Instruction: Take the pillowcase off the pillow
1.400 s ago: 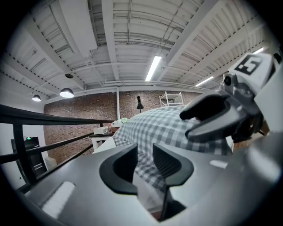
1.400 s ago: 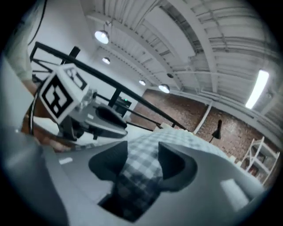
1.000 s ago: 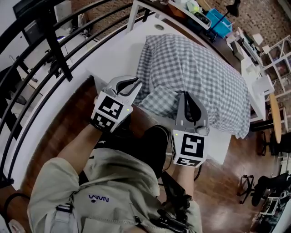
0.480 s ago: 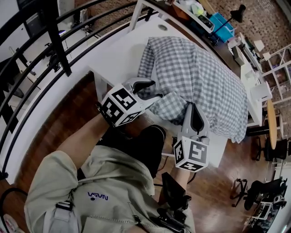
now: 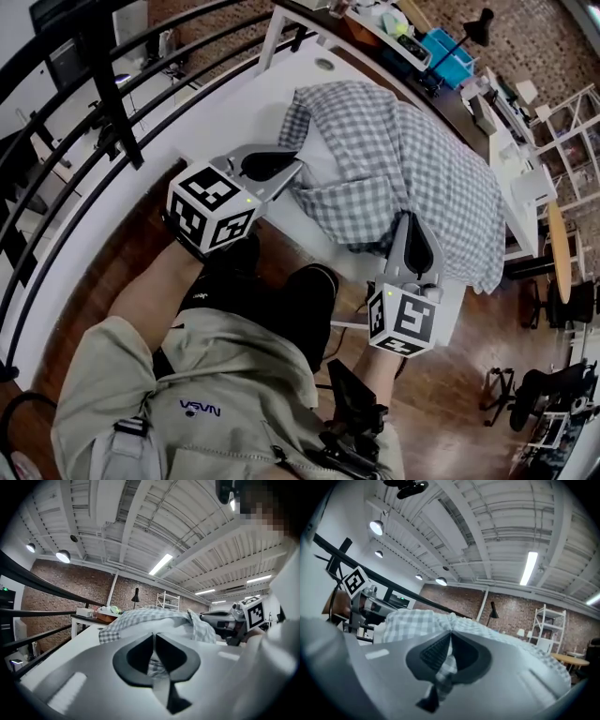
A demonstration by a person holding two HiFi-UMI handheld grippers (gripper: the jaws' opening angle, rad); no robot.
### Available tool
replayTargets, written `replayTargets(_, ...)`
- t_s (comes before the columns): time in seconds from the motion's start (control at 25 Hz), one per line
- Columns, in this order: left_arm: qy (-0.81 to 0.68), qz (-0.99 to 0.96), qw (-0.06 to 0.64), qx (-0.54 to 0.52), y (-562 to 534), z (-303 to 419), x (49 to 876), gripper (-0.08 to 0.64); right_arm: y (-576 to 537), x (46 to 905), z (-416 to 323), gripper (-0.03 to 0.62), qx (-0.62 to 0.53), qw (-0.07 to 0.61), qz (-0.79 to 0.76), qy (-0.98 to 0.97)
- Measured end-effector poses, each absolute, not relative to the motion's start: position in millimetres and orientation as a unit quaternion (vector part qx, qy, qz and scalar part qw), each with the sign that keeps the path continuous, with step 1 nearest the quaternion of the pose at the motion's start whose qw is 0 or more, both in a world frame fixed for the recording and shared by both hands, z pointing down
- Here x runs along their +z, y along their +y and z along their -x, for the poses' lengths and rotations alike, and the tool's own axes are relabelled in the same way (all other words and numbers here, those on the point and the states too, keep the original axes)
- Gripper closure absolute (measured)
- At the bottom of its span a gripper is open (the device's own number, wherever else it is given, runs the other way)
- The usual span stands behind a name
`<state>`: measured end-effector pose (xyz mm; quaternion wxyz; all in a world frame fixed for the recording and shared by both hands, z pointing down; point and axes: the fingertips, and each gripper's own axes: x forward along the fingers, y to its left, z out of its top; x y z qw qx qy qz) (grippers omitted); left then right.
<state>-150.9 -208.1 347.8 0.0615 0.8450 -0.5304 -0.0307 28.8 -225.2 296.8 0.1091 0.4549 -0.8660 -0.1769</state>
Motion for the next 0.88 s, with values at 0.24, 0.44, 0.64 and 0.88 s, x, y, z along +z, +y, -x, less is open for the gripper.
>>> replayTargets(0.24, -0.534, -0.838, 0.095, -0.061, -196, 174, 359, 0.535, -258, 311, -91, 0.585, -0.193, 0.159, -0.531, -0.810)
replayTargets(0.44, -0.524, -0.840, 0.131, -0.053, -180, 169, 400, 0.535, -266, 362, -111, 0.586, -0.165, 0.203, -0.539, -0.800)
replayTargets(0.64, -0.508, -0.858, 0.025, -0.075, -160, 160, 359, 0.486, -262, 360, -106, 0.586, -0.166, 0.196, -0.532, -0.806)
replayTargets(0.88, -0.547, -0.826, 0.067, -0.123, -217, 197, 327, 0.413, -263, 359, -105, 0.586, -0.152, 0.191, -0.524, -0.816)
